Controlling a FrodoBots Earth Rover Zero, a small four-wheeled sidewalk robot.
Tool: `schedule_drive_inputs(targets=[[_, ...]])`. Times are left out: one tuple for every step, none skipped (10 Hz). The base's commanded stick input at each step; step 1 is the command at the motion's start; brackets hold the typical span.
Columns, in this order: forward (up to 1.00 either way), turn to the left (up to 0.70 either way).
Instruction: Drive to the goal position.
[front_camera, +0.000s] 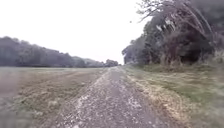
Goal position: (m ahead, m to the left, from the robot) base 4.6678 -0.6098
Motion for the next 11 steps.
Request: schedule_drive_inputs(targets=[[0.45, -0.08], [0.45, -0.05], [0.45, -0.04], [0.45, -0.02], [0.45, -0.02], [0.45, -0.01], [0.45, 0.0], [0.45, 0.0], [0.45, 0.0], [0.45, 0.0], [0.45, 0.0]])
